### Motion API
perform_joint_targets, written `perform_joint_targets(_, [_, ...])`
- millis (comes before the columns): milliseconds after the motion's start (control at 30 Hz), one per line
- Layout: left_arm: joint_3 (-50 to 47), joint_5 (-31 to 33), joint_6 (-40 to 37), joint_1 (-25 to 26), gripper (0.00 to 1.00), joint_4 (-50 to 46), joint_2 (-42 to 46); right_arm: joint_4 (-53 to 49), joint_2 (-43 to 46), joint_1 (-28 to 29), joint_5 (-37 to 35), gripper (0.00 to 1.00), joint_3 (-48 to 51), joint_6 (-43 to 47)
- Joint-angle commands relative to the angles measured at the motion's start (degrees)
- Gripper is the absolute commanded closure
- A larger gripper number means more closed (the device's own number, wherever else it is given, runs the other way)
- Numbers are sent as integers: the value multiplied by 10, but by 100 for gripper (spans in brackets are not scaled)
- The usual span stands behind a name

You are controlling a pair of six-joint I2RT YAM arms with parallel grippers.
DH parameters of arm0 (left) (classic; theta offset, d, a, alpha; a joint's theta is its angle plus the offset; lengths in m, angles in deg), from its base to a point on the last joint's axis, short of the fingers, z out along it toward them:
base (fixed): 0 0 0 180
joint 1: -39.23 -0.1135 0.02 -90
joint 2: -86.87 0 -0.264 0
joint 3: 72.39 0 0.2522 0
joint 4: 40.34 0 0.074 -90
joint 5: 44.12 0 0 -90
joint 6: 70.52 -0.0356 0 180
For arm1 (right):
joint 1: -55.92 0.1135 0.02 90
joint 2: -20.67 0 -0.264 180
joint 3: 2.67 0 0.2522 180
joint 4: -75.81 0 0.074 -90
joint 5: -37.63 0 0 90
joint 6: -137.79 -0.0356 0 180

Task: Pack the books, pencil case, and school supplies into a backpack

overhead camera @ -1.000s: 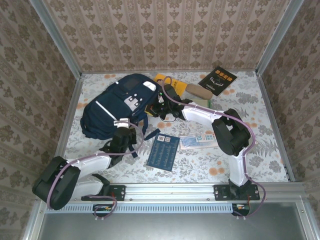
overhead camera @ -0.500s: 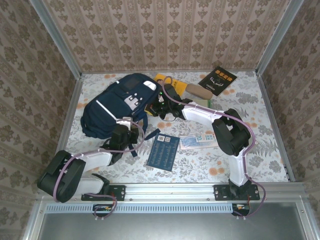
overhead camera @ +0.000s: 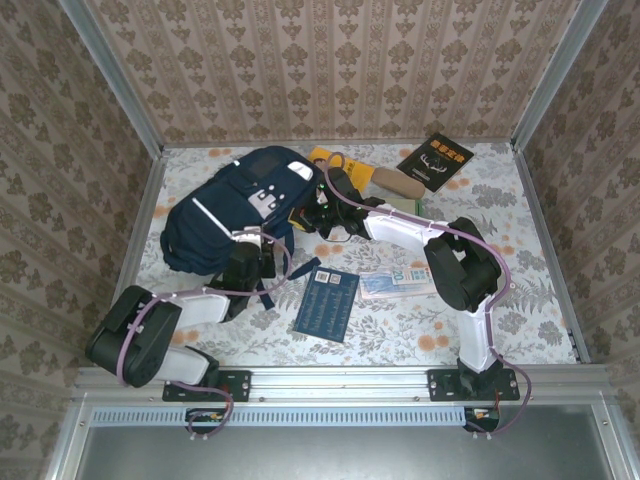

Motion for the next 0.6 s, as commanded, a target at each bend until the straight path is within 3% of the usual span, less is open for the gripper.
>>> perform_joint_targets(0, [7,5,15,-13,100,5,46,37,44,2,29,100,-7,-20])
perform_joint_targets(333, [-45,11,24,-34,100,-110,196,58,44,-12,22,100,11,-42])
perform_joint_targets(567, [-62,-20,18,-74,100,-149,248,66,41,-18,21,100,12,-51])
